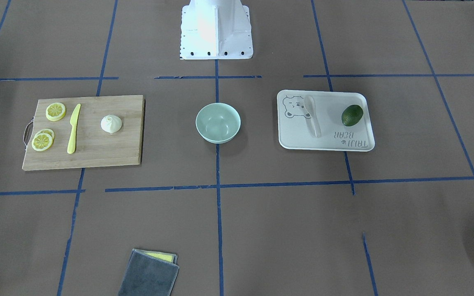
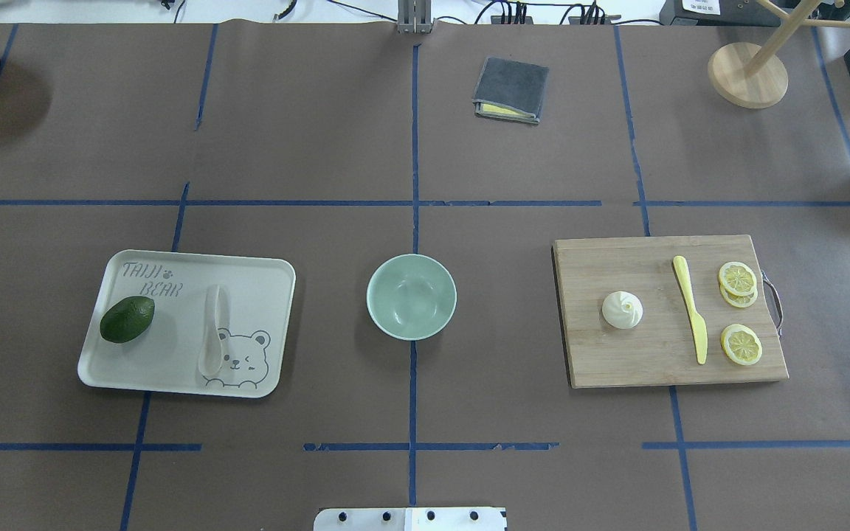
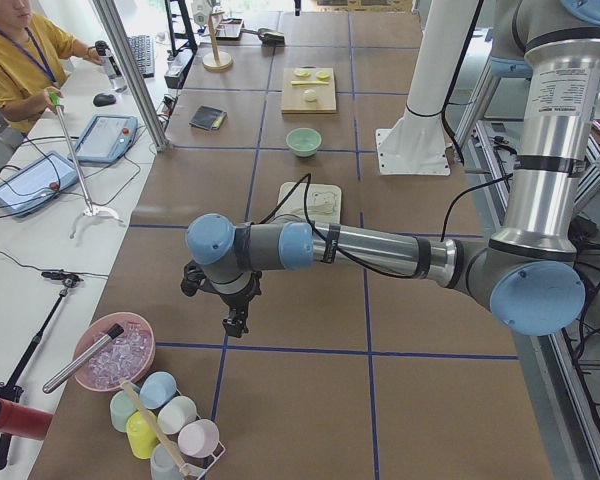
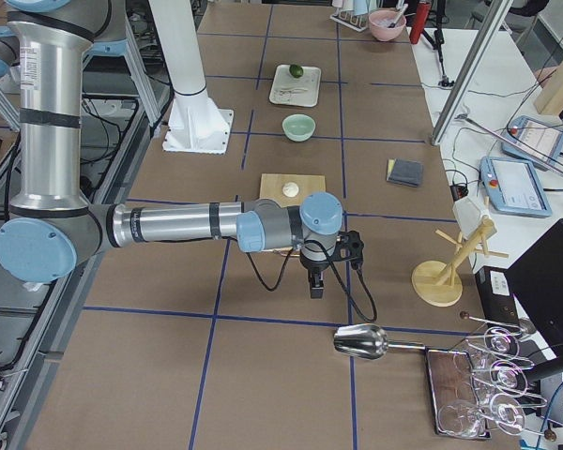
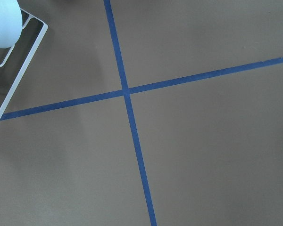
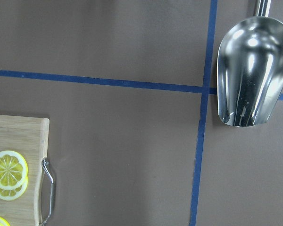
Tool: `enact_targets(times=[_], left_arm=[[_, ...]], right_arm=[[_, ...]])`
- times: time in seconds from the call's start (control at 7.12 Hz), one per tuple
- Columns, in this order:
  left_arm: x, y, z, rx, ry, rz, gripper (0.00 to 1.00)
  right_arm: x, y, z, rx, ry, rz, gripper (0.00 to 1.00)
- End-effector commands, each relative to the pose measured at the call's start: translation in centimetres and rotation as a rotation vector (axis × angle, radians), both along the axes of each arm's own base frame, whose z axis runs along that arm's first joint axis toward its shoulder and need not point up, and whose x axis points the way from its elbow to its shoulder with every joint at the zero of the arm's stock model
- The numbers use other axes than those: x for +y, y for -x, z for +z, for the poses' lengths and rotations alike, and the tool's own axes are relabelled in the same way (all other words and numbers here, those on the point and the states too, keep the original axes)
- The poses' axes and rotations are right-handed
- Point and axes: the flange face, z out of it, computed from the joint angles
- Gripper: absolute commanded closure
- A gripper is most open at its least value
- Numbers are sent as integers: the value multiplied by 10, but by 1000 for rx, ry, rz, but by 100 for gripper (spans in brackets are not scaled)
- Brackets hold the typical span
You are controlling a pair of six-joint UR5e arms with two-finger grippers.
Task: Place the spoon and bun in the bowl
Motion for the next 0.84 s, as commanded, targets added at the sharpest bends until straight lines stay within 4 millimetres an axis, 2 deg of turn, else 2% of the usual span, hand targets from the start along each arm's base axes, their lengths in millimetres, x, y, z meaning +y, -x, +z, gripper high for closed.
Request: enact_targets(times=[0.0, 0.28, 0.42, 0.56, 0.7], left_arm=[[-4, -1, -5, 3, -58, 4, 0], [-7, -1, -30, 1, -141, -8, 0], [-10, -7, -36, -20, -86, -64, 0], [-15, -47, -53, -60, -98, -23, 0], [-13, -56, -51, -24, -116, -9, 0]], right_arm=[[0, 0, 1, 3, -14, -14, 0], [0, 1, -4, -11, -20, -11, 0], [-1, 2, -2, -10, -19, -11, 0], [-2, 2, 4, -7, -13, -15, 0], [-2, 4, 4, -22, -12, -21, 0]])
